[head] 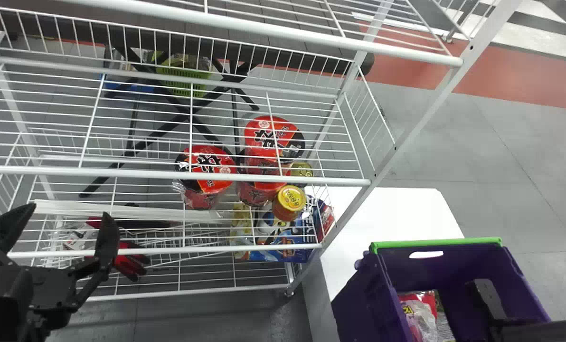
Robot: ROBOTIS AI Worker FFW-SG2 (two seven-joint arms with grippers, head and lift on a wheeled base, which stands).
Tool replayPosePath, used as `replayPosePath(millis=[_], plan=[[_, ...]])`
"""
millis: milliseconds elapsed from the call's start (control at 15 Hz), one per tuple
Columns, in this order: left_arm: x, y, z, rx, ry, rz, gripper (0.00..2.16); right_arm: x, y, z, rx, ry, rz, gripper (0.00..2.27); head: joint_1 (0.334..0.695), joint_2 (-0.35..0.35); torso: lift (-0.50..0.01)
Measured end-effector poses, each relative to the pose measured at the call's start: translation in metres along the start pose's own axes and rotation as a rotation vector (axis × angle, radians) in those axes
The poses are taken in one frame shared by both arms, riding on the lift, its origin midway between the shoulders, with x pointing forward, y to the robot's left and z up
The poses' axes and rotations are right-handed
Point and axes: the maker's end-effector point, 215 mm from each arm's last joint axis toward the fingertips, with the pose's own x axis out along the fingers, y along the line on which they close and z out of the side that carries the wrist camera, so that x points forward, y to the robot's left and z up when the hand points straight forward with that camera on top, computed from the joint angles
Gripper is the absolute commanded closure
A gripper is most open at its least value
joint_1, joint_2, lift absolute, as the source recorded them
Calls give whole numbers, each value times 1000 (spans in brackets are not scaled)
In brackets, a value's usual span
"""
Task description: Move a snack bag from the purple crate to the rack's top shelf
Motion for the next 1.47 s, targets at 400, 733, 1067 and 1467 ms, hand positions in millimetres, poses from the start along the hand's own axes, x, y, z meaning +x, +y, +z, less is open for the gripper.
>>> replayPosePath(millis=[400, 733, 1067, 1467], plan=[[-1, -5, 4, -1, -6, -7, 134, -6, 4, -6, 5, 1, -8, 1571, 695, -350, -333], [-1, -6, 12, -4, -21, -12, 134, -14, 1, -5, 17, -6, -10, 1568, 695, -350, -313], [3, -6, 12, -4, -19, -12, 134, -16, 0, -3, 17, -4, -20, 1571, 695, -350, -294], [5, -5, 10, -1, -11, -12, 134, -20, 4, 2, 18, 0, -23, 1571, 695, -350, -269]])
